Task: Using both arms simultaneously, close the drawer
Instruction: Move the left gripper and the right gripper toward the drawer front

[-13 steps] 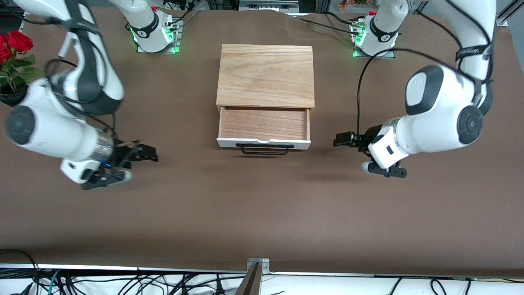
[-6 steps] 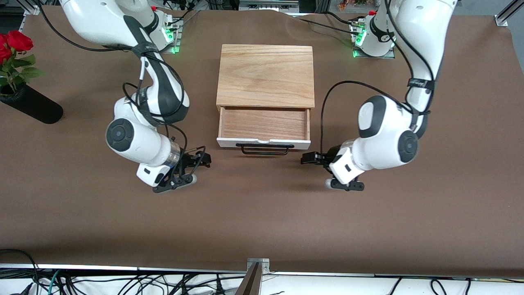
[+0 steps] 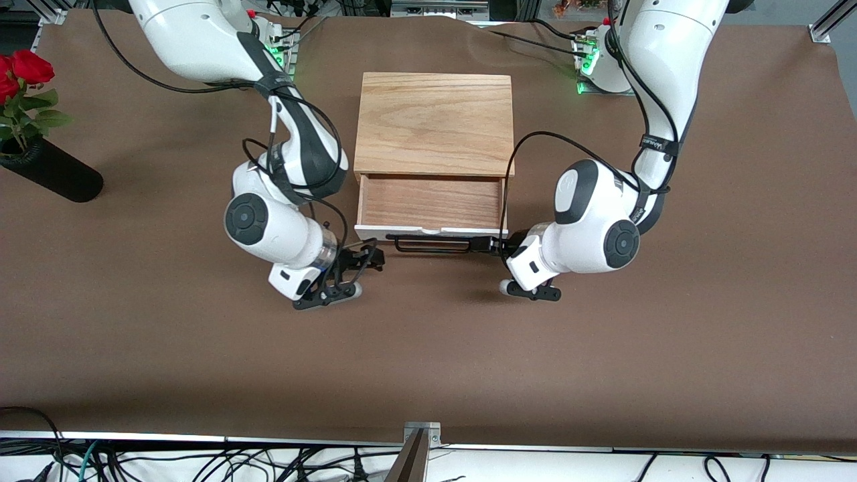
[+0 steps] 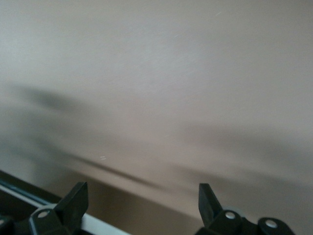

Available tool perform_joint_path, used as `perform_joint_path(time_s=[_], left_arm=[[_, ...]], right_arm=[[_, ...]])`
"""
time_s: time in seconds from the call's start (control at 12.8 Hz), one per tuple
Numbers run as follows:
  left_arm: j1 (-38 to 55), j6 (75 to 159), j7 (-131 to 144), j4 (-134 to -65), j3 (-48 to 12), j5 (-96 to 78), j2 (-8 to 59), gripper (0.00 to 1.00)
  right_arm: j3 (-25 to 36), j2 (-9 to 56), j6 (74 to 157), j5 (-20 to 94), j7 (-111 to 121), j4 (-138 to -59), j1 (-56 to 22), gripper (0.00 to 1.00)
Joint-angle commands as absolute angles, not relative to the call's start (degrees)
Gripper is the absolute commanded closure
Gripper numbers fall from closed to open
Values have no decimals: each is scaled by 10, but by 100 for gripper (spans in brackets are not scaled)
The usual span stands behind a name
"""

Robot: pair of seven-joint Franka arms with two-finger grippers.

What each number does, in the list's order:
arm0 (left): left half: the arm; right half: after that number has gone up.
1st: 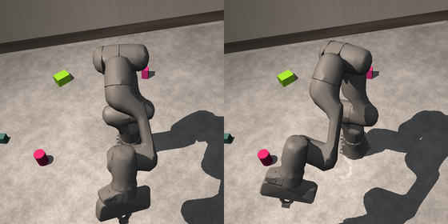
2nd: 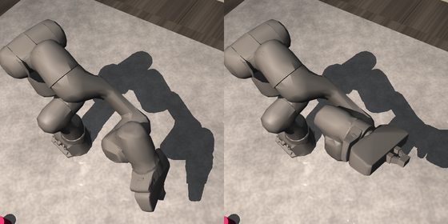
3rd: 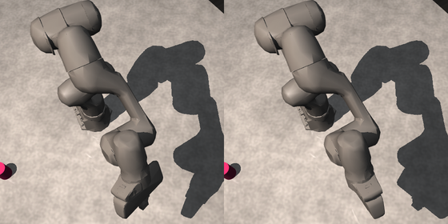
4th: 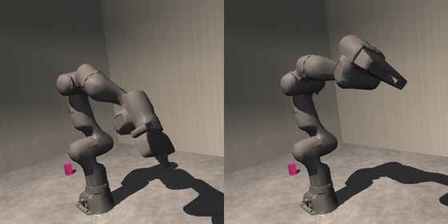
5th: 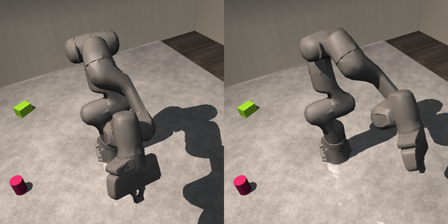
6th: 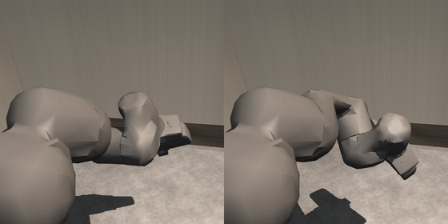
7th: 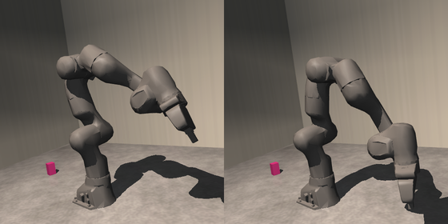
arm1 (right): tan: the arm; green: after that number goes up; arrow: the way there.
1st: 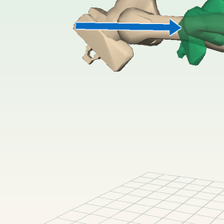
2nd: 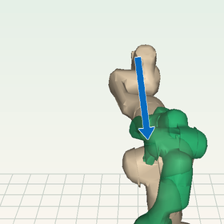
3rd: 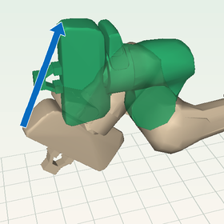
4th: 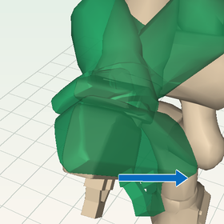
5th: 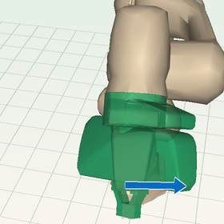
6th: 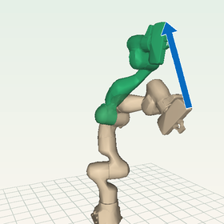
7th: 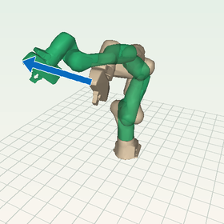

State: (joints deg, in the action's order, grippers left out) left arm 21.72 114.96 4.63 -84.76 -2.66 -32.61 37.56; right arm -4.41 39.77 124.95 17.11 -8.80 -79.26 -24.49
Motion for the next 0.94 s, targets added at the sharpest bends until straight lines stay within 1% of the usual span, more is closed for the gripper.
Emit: perform_joint_path(time_s=[0.0,0.23,0.39,0.62,0.86], left_arm=[[215,1125,58,-853,-29,-332,368,0],[214,1086,63,-853,-29,-332,367,0],[212,1078,66,-853,-30,-332,367,0],[212,1060,83,-853,-30,-332,367,0],[212,1038,90,-853,-38,-332,367,0]], right_arm=[[-47,404,1241,200,-115,-777,-256,0],[-61,403,1216,203,-115,-778,-256,0],[-64,403,1198,204,-114,-778,-255,0],[-67,401,1145,205,-115,-778,-254,0],[-68,401,1113,213,-114,-778,-254,0]])
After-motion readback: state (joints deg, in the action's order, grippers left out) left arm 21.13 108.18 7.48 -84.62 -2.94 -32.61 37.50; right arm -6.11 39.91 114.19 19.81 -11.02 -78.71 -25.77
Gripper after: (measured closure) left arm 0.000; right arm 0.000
